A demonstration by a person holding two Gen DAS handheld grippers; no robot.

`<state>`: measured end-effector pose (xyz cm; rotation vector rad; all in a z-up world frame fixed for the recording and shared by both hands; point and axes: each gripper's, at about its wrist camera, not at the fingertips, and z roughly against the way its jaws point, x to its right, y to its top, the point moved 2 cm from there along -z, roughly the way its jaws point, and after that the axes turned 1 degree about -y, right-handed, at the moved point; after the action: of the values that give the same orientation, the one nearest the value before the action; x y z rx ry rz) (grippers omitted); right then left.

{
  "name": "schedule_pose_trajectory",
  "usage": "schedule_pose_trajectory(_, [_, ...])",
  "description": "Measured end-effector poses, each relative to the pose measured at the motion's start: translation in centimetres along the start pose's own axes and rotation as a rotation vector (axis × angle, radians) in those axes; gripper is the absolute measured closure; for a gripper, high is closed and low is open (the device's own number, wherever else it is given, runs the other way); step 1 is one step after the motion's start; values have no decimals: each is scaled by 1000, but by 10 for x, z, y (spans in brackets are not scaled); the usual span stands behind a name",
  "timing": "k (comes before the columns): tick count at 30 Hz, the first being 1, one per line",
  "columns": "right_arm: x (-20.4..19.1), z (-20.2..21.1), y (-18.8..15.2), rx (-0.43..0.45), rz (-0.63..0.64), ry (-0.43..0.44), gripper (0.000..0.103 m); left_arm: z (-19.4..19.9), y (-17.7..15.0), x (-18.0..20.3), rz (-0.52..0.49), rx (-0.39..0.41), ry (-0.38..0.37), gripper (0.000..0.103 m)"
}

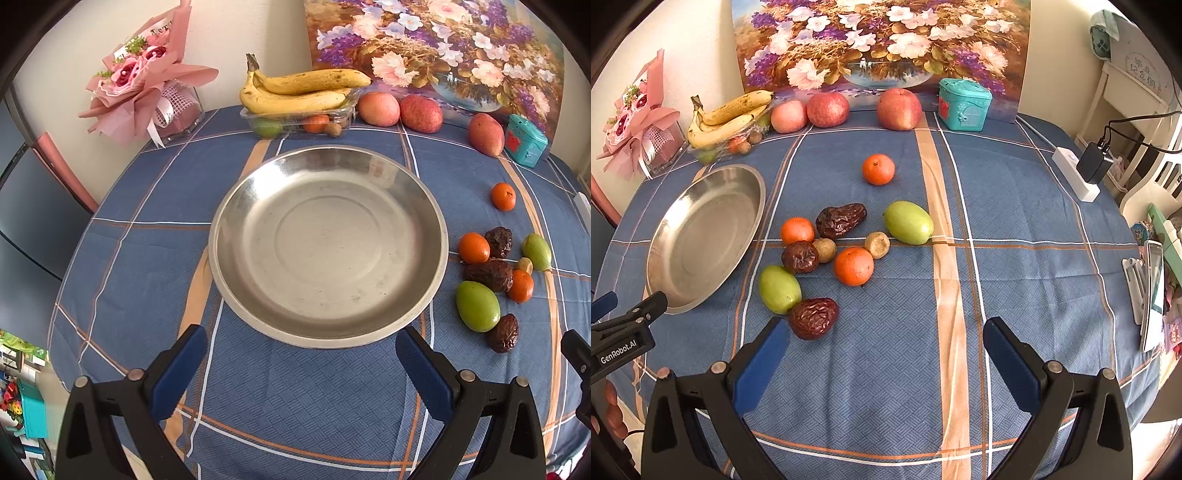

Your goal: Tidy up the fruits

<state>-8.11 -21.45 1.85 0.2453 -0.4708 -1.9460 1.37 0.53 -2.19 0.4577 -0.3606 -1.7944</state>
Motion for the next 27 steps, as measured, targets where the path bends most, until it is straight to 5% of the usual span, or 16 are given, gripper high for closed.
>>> schedule_pose_trajectory(27, [1,-3,-2,-15,-12,3,0,-2,-2,-2,0,-4,-3,0])
